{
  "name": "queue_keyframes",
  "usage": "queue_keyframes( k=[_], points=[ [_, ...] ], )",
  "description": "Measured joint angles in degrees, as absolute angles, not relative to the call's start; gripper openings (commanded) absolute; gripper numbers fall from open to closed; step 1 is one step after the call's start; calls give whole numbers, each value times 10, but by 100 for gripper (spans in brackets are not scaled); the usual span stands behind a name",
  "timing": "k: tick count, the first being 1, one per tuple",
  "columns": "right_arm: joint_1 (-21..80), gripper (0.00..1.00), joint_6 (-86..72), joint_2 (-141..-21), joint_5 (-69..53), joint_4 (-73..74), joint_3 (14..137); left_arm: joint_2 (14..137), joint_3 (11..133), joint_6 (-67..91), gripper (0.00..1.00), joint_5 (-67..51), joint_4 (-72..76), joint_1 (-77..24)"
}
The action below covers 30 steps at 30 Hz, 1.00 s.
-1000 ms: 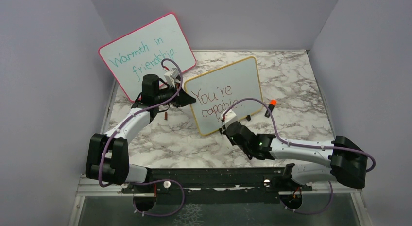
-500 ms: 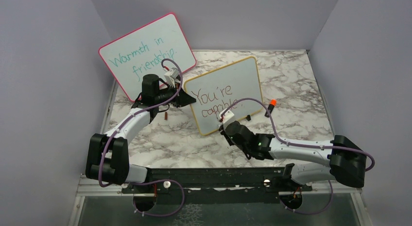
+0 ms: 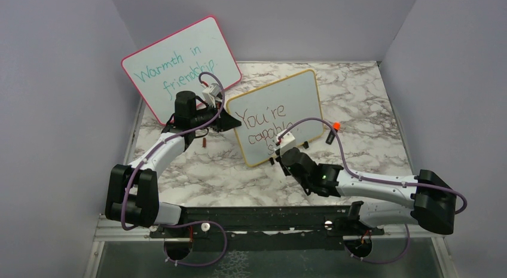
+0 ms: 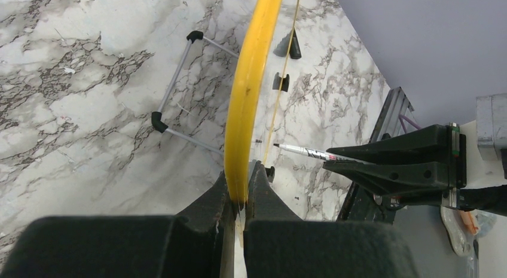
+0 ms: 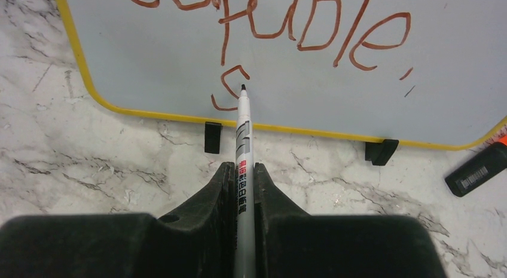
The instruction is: Write a sentence on the whiteboard
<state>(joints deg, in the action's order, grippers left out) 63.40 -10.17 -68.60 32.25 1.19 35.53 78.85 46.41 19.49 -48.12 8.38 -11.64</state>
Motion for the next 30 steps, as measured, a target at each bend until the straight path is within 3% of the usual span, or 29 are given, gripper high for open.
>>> queue_keyframes(
  k=[30],
  points=[
    [632,1,-117,-713,354,29,355,788,465,194,0,-480,80,-117]
  ],
)
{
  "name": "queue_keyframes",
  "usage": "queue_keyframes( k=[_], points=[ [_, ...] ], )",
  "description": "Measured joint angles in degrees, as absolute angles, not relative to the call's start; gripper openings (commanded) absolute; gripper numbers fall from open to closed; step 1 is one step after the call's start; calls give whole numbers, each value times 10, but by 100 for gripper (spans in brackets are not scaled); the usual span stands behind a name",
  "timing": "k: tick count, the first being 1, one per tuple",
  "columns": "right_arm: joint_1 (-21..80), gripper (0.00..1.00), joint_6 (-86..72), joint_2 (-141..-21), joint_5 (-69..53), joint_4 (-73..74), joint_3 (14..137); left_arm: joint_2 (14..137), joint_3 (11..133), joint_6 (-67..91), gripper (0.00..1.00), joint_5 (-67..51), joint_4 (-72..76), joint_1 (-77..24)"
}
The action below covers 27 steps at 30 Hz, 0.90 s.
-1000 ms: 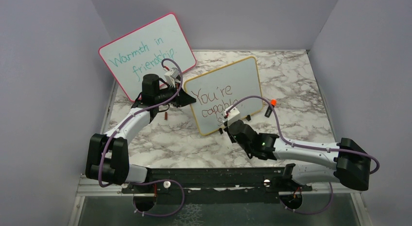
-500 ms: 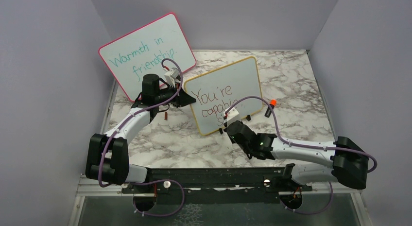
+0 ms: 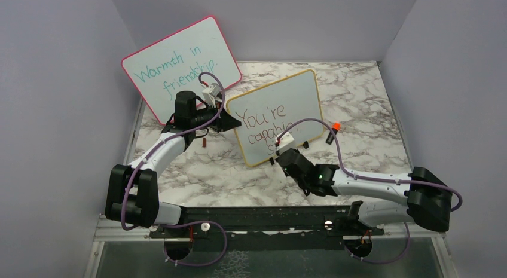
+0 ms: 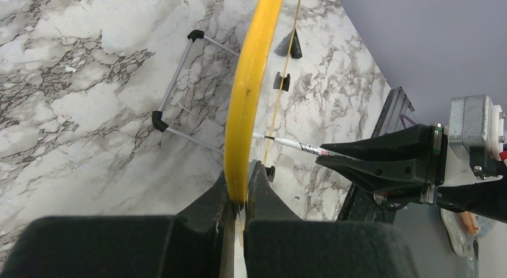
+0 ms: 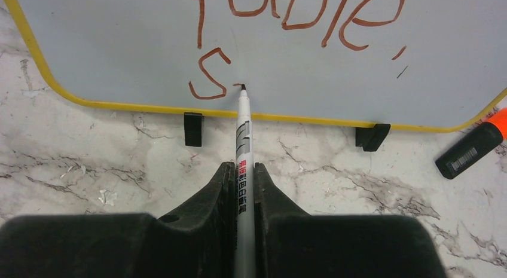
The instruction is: Write a sentence on the whiteboard
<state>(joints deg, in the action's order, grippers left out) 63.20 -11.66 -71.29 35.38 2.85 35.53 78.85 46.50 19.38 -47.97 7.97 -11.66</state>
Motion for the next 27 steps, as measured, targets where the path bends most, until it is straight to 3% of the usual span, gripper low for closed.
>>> queue_keyframes(
  k=[27],
  points=[
    [622,1,-112,-693,365,22,355,787,468,190,0,-479,72,-117]
  ],
)
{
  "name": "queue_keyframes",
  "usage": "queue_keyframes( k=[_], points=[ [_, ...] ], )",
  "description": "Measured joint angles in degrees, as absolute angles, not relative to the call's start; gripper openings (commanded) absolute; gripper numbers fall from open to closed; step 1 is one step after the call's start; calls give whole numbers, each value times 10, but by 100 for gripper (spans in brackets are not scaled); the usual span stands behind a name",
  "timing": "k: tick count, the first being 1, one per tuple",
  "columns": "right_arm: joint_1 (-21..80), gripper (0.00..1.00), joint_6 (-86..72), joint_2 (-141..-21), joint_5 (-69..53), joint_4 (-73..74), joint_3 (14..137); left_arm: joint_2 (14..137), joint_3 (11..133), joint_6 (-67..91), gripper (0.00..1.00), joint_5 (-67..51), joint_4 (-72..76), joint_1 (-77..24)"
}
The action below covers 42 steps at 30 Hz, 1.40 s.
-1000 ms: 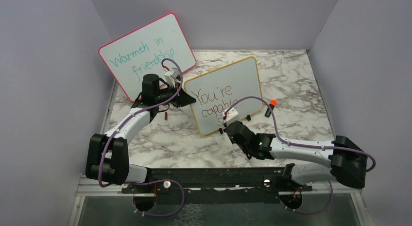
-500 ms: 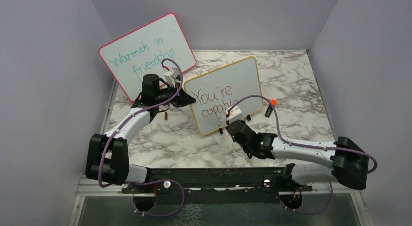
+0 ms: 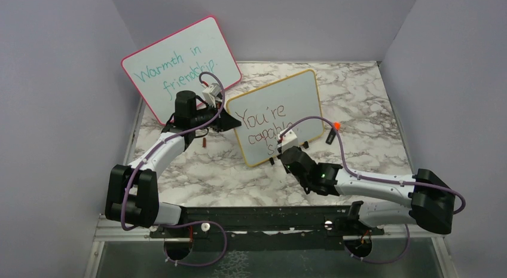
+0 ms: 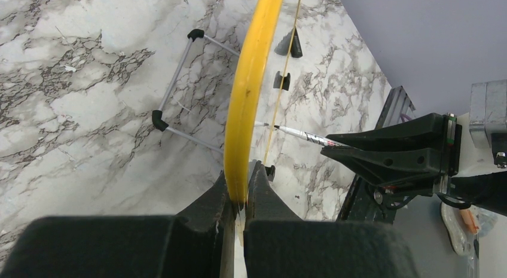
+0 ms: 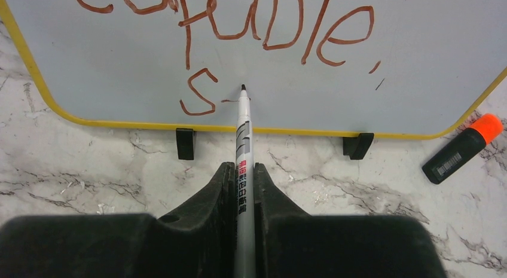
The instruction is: Write a sentence on the whiteboard
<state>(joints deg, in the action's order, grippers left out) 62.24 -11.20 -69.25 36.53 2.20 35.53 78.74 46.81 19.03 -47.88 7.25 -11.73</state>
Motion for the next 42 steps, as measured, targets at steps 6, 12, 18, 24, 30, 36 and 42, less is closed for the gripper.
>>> queue_keyframes(
  k=[6,12,18,24,30,36,42],
  points=[
    [621,1,-104,-703,364,6,356,787,468,190,0,-479,72,-117],
    [620,1,-98,-704,359,-3,361,787,468,190,0,-479,72,-117],
    [618,1,-96,-710,357,-4,365,787,468,190,0,-479,72,-117],
    [618,1,-104,-711,357,4,365,787,468,190,0,-478,71,-117],
    [618,1,-118,-711,348,25,365,787,468,190,0,-478,71,-117],
    [618,1,-128,-711,338,38,365,787,469,190,0,-478,71,-117],
    [618,1,-137,-712,335,44,365,787,469,190,0,-477,70,-117]
  ],
)
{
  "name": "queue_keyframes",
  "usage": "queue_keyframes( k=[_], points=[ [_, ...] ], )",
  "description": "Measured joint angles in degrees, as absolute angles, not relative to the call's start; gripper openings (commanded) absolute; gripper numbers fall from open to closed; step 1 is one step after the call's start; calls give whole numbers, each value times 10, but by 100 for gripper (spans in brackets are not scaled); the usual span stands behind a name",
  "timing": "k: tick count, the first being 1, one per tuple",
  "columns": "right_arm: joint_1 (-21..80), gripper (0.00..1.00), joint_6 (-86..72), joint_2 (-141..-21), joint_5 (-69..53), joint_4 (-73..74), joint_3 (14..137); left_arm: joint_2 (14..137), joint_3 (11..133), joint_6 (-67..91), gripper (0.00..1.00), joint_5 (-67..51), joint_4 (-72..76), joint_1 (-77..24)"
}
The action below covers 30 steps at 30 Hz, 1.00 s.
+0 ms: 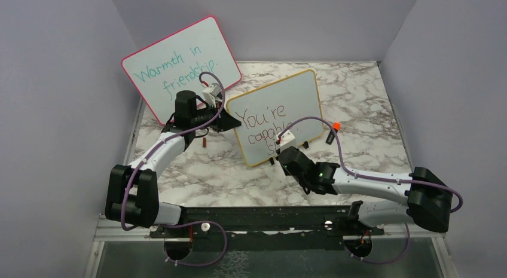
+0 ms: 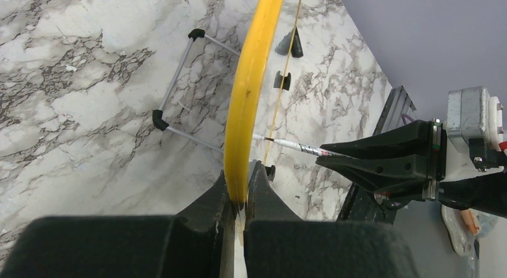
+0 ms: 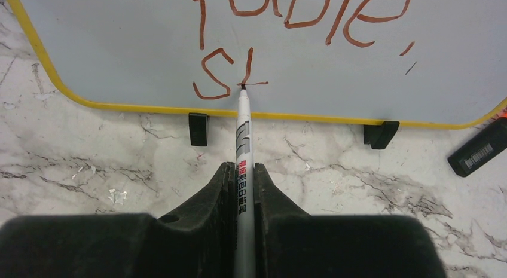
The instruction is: Write a sentence on the whiteboard
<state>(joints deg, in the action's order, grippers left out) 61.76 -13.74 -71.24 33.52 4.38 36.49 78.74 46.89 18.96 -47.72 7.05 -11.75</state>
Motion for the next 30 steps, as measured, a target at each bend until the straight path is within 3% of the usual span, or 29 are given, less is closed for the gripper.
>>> queue_keyframes(
  k=[30],
  points=[
    [618,1,-167,-700,367,70,365,787,476,184,0,-470,52,-117]
  ],
)
